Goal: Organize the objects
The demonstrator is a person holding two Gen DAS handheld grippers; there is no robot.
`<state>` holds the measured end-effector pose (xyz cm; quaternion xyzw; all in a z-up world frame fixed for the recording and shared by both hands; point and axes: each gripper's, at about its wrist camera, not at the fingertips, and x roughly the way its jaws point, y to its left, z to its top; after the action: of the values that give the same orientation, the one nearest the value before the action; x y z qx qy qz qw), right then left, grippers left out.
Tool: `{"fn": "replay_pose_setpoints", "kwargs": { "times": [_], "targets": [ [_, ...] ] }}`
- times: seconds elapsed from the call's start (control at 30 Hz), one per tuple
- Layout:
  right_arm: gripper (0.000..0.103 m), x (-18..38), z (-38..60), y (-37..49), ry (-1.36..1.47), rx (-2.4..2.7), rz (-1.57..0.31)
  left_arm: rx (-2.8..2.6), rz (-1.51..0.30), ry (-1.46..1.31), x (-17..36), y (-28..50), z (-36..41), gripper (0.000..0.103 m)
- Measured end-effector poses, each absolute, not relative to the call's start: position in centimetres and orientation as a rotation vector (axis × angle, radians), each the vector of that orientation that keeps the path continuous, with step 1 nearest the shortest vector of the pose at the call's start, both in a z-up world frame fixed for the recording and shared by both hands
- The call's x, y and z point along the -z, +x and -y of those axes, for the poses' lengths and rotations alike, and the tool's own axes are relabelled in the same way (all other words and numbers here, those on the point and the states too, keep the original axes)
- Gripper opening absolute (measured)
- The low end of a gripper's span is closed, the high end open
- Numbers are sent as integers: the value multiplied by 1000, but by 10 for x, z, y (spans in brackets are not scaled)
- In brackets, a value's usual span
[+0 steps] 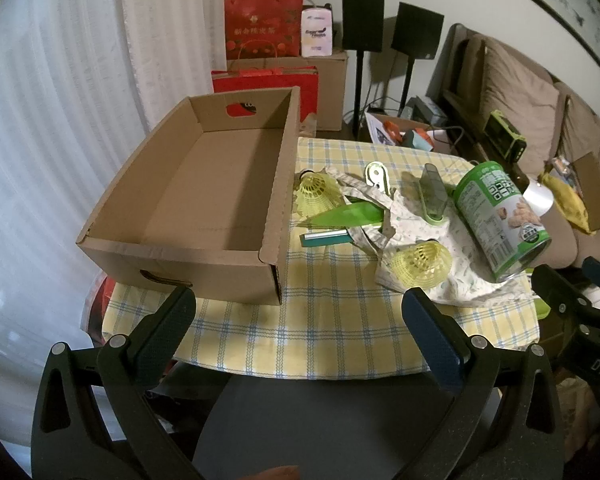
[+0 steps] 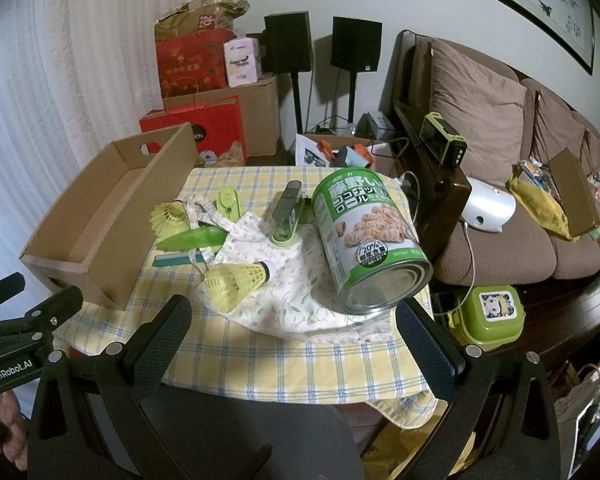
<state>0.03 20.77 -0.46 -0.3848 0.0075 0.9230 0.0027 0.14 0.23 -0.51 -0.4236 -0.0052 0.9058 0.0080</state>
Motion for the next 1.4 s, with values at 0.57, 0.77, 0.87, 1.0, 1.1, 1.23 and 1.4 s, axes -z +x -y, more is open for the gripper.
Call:
{"fn": "replay_pose_setpoints", "kwargs": {
  "times": [0.57,0.77,0.87,1.0,1.1,1.23,1.4],
  "targets": [
    [103,2,-221,-7,-1169,-2928,-8,-2711,114,-1257,9,-11,-6,103],
    [103,2,-235,-16,-1163,-2948,-34,-2704,118,-1237,9,-23,-9,103],
    [103,-1,-244,-19,-1137,-2939,-51,-2693,94,-1221,9,-30,-15,101],
    [103,-2,-259,-22,-1126,-2927,-102,-2645,48,-1193,10,-43,-32,101],
    [103,-1,-268,-22,-1127,-2914,-123,-2599,-12,-1199,16,-58,-52,101],
    [103,1,-274,-22,-1129,-2903,-119,-2559,-86,-1221,33,-78,-78,101],
    [102,5,-280,-26,-1139,-2906,-120,-2527,-106,-1245,50,-93,-92,101]
  ]
}}
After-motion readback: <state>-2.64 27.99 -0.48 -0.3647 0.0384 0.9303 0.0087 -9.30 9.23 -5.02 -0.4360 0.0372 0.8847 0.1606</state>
